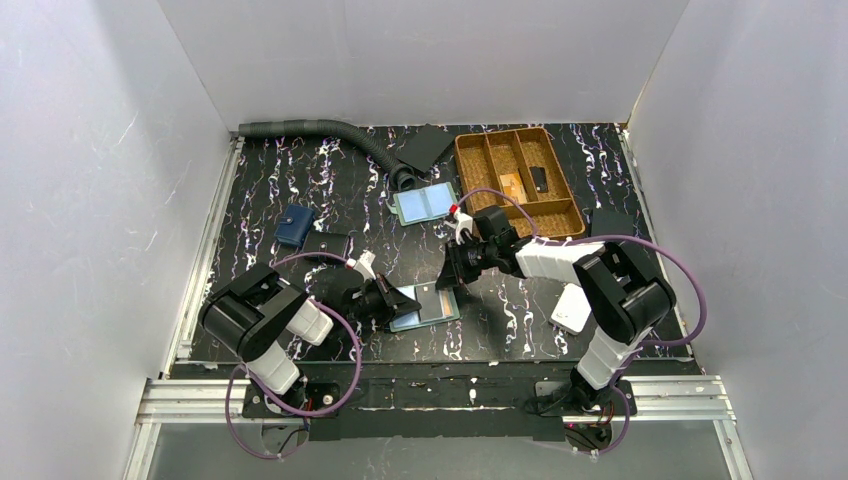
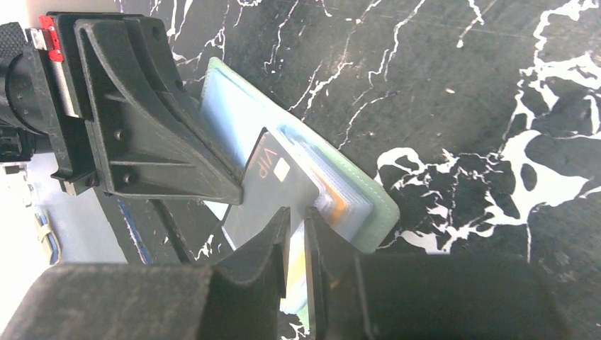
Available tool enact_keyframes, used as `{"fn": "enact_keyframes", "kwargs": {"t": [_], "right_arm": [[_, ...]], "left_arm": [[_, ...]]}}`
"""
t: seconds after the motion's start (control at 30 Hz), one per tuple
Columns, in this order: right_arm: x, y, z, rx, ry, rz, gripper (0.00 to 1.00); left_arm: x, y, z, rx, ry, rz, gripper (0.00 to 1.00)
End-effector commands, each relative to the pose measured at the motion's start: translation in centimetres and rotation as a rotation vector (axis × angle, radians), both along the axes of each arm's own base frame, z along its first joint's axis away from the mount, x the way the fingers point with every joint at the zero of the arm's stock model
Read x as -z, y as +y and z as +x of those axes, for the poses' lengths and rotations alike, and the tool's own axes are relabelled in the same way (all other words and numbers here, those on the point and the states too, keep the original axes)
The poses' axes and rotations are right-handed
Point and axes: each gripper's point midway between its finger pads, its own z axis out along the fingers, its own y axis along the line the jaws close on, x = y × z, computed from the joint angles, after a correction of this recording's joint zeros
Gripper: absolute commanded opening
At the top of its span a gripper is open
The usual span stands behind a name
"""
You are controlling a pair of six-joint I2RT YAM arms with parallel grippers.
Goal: Take the credit cards out of the card holder
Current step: Remove the credit card from the card holder.
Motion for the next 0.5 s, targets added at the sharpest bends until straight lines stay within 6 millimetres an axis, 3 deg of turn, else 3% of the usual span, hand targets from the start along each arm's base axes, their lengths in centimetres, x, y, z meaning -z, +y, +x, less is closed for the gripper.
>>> {"fn": "enact_keyframes", "kwargs": {"t": [0.0, 0.47], "right_arm": [[-0.46, -0.45, 0.26, 0.008, -0.027, -0.001, 0.22], [-0.48, 0.03, -0.25, -0.016, -0.001, 0.029, 0.22]], "left_arm": [[1.12, 0.72, -0.31, -0.013, 0.019, 0.031, 0.01], [0.92, 0.49, -0.14, -0.005, 0.016, 0.016, 0.03]]}}
